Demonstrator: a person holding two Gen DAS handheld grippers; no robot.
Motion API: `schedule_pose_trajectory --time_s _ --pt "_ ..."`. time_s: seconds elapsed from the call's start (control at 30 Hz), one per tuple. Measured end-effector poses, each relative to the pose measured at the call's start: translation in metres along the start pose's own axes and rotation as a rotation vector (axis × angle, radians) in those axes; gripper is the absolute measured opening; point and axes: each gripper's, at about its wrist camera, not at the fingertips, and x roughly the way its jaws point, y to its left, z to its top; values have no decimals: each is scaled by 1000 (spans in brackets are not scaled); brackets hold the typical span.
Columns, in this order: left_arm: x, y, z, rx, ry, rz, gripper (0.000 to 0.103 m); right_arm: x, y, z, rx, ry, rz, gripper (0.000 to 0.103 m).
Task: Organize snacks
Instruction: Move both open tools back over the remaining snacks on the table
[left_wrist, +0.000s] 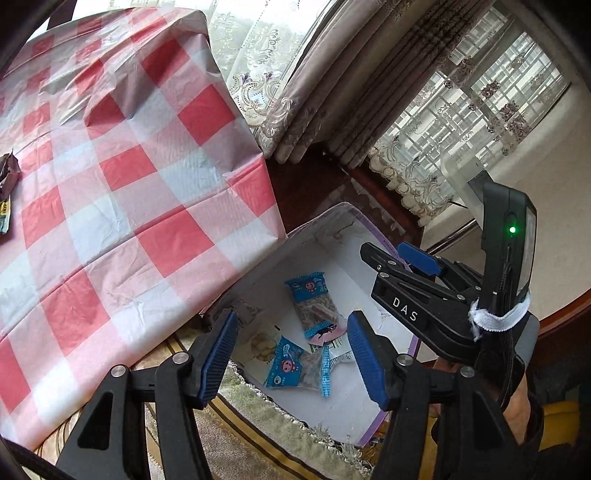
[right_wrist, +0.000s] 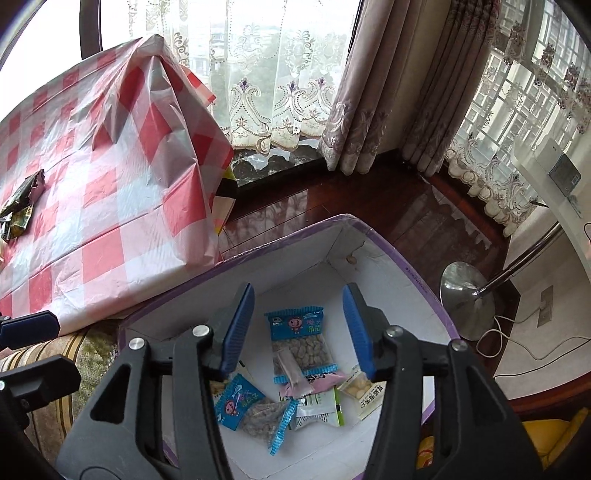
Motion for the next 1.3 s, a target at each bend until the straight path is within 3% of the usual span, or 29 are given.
schedule_pose_trajectory --time_s 0.4,0.77,1.1,1.3 --pt "-23 20 2 -29 -70 42 62 -8 18 6 -33 -14 14 56" --pt "-50 49 3 -62 -144 102 62 -21 61 16 -87 -42 99 60" --pt "-85 107 -2 -163 -214 162 62 -38 122 25 -158 -72 201 62" --pt "-117 159 -15 -264 -274 236 62 -43 161 29 -190 -86 263 66"
